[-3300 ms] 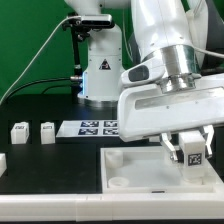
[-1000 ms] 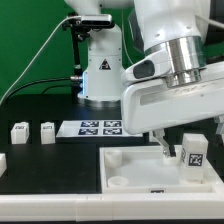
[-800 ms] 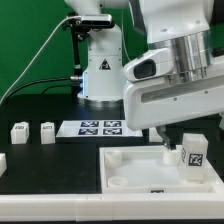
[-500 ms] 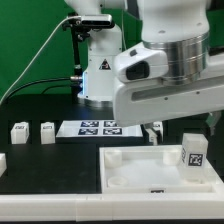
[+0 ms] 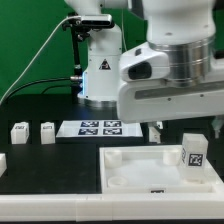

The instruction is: Assemble one leg

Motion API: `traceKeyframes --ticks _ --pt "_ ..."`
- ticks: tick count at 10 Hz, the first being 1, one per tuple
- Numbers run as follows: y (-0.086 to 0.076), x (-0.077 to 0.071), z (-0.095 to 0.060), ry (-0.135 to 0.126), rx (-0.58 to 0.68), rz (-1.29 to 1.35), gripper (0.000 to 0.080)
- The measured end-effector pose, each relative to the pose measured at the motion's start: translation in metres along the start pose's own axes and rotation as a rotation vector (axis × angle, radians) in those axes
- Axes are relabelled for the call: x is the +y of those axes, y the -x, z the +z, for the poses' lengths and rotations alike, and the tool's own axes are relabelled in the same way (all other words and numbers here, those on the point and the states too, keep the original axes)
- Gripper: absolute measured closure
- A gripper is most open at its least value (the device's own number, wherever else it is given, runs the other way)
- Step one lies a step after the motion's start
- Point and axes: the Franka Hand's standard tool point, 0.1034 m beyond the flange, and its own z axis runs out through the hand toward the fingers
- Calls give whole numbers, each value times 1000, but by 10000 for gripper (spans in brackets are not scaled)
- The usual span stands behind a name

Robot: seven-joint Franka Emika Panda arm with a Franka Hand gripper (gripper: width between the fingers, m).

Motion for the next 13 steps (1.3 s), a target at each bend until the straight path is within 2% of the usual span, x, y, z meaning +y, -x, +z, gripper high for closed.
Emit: traceKeyframes --ticks 1,2,3,8,9,10,11,12,13 --pt "-6 0 5 31 5 31 150" --pt "-11 6 9 40 4 26 150" --pt "-12 11 11 44 2 33 150" --pt "-16 7 7 40 4 10 150" --pt "-18 10 5 37 5 -16 246" --pt "-20 15 3 29 -1 -42 382" --pt "-23 19 1 21 -2 -69 382" --pt "-25 21 1 19 0 -90 508" --pt "-25 22 0 19 1 -101 508"
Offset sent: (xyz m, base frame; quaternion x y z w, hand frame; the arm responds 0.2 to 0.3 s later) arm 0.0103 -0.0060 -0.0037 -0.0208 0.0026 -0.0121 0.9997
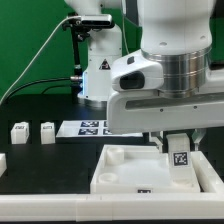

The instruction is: Assemble one leg

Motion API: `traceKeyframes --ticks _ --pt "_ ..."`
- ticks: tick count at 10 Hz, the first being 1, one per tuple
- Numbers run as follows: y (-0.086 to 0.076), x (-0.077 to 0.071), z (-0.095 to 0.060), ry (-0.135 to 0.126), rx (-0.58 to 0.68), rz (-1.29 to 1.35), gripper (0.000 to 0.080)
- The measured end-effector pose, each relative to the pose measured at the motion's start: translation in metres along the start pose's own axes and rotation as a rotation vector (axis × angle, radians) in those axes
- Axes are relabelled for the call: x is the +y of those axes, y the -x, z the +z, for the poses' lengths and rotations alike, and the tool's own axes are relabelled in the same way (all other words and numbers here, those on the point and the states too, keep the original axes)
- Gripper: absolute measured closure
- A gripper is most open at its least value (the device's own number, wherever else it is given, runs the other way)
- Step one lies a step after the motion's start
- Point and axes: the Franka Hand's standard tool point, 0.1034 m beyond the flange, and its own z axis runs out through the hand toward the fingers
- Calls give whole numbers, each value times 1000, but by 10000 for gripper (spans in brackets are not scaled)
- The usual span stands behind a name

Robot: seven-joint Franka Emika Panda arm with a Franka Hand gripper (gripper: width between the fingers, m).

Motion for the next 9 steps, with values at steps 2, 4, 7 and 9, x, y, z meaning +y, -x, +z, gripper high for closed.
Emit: traceKeyframes --ticks 2,4,7,9 --pt "0 0 0 0 0 13 508" --pt "0 -3 0 -10 -1 156 508" --pt "9 -18 6 -25 52 537 508" --pt "10 -28 6 -38 46 747 508"
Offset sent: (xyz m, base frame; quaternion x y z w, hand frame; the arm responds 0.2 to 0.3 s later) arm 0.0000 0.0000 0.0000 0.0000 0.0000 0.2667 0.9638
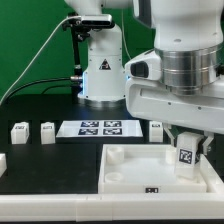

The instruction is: Assemble one leg

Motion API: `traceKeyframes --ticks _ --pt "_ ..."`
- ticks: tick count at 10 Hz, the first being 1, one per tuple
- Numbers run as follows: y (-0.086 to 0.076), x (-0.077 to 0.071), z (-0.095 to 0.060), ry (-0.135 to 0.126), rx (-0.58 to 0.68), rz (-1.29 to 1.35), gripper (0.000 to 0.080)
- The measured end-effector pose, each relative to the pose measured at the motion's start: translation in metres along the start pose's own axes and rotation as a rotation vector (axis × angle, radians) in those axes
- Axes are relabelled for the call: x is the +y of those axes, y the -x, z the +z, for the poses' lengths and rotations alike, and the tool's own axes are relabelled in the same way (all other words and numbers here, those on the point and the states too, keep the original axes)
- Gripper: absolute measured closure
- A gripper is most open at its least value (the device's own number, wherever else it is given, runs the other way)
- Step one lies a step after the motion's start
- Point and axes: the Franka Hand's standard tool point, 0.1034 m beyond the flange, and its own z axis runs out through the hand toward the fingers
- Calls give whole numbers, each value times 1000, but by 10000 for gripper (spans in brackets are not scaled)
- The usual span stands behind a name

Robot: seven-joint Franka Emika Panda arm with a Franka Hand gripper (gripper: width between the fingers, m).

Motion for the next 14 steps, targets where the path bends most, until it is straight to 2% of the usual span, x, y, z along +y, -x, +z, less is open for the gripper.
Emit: traceKeyframes --ticks 2,4,6,7,8,9,10,11,13,14 --pt "4 -4 -1 -5 -10 240 508" --pt "4 -5 -1 1 -7 368 507" --pt "5 -5 0 -5 -20 433 507" --pt "6 -5 0 -5 -20 399 416" --pt "6 -5 1 -5 -20 370 416" --pt "8 -5 3 7 -28 349 214" --pt "13 -4 8 39 -50 295 169" --pt "11 -4 8 61 -60 82 156" --pt "9 -1 7 71 -60 -254 150" --pt "9 -1 6 66 -62 -366 150"
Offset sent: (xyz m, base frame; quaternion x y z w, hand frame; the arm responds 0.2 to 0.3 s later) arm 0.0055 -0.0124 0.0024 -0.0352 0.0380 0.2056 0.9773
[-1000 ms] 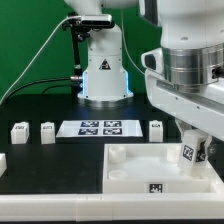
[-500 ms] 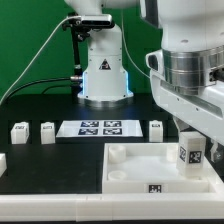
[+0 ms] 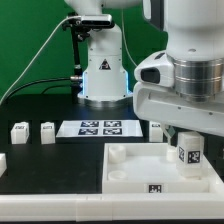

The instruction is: Assemble one leg

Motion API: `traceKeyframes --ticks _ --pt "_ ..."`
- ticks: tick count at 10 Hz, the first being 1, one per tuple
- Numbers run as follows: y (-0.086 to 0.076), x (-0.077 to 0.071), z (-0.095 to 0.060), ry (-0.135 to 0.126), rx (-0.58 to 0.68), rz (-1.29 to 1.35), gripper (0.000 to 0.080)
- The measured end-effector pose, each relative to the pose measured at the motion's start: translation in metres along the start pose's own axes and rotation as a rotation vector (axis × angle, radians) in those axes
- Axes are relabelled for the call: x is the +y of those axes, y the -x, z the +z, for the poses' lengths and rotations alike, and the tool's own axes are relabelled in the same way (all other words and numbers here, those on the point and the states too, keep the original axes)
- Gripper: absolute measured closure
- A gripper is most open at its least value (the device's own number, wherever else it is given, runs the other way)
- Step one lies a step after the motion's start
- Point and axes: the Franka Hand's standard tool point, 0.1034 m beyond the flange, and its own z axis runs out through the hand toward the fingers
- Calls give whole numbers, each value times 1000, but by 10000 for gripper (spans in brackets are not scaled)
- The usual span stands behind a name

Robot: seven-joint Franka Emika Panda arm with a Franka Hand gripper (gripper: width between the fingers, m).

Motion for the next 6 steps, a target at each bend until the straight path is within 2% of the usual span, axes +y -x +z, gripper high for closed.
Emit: traceKeyframes --ticks 3,6 --pt "-4 3 -10 -5 13 -395 150" --pt "-3 3 -8 -6 11 -424 150"
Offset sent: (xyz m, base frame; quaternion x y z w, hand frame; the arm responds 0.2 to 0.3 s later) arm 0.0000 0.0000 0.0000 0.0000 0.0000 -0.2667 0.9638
